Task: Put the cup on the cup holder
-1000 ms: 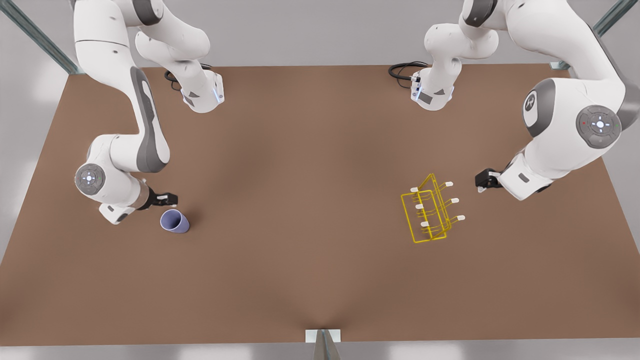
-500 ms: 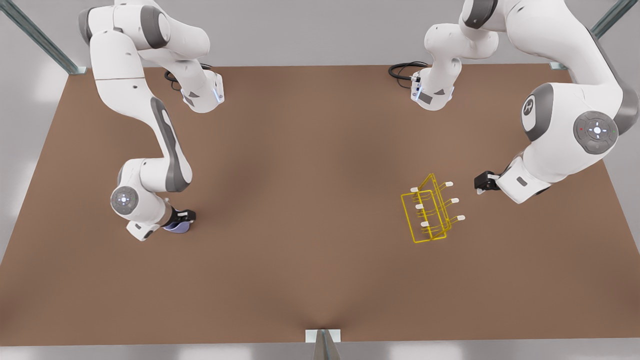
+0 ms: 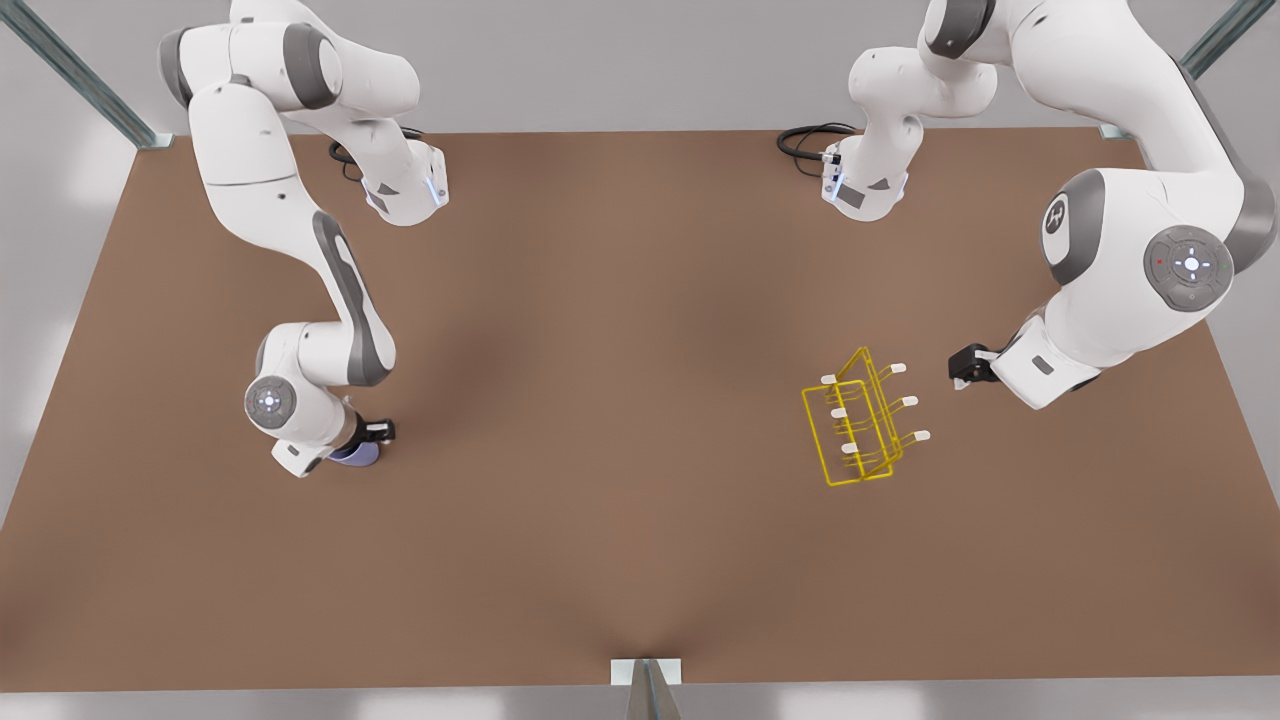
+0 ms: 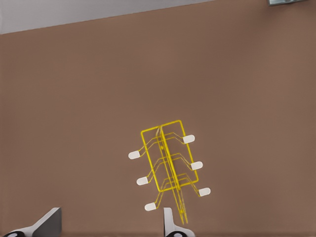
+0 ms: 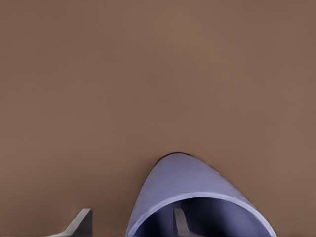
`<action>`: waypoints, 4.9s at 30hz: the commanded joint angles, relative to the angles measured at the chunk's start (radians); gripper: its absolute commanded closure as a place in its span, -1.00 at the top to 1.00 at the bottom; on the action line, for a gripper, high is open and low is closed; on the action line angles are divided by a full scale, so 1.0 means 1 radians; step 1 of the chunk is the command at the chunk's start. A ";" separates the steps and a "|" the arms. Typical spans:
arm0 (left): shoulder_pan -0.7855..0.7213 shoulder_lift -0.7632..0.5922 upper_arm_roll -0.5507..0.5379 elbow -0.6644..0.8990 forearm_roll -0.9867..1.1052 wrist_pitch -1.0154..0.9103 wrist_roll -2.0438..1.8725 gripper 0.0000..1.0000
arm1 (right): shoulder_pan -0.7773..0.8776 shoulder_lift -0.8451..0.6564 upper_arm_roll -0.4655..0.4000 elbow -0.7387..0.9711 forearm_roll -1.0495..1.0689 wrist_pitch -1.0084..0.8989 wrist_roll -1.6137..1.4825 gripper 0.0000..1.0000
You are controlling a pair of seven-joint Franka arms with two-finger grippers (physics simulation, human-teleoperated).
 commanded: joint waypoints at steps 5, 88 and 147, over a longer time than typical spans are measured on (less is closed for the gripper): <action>0.000 -0.001 0.000 0.000 0.001 -0.002 -0.001 1.00 | 0.000 0.006 -0.001 -0.011 0.001 0.029 -0.012 0.19; -0.253 0.229 -0.365 0.007 0.105 0.193 0.097 1.00 | -0.131 -0.242 0.047 0.509 -0.117 -0.807 0.111 1.00; -0.242 0.456 -0.293 -0.343 0.121 0.841 0.610 1.00 | -0.128 -0.165 0.056 0.713 -0.033 -0.681 0.098 1.00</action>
